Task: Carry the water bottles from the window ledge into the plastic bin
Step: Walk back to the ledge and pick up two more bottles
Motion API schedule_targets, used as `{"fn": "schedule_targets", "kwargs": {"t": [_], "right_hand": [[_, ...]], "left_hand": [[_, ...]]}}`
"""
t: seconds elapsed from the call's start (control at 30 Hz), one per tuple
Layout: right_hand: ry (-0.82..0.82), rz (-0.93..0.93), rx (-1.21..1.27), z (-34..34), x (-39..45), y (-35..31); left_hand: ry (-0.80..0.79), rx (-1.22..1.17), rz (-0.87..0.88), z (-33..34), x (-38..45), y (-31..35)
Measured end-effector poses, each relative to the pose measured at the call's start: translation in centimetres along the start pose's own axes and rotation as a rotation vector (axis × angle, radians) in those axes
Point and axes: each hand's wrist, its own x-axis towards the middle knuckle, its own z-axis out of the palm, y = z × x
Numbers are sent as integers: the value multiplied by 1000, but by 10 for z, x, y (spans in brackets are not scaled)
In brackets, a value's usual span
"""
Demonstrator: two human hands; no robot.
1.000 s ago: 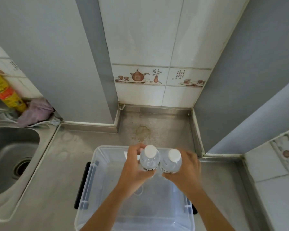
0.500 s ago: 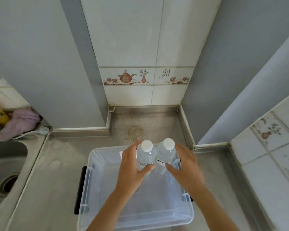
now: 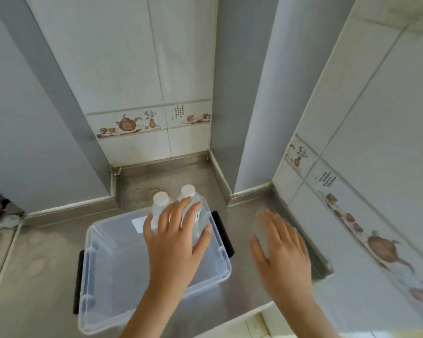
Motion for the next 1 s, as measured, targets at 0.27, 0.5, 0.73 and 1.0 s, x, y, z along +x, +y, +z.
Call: {"fn": "schedule_targets", "kwargs": {"t": [0.27, 0.5, 0.73, 1.0], "right_hand": [[36, 234, -126, -87, -85, 84], [156, 424, -204, -165, -189, 154], [241, 581, -240, -222, -284, 215], [352, 830, -334, -287, -361, 270]], "left_hand": [[-47, -113, 262, -8, -46, 124], [-212, -257, 497, -10, -122, 236], [-283, -381, 674, -15, -193, 338], [-354, -486, 928, -15, -246, 457]]}}
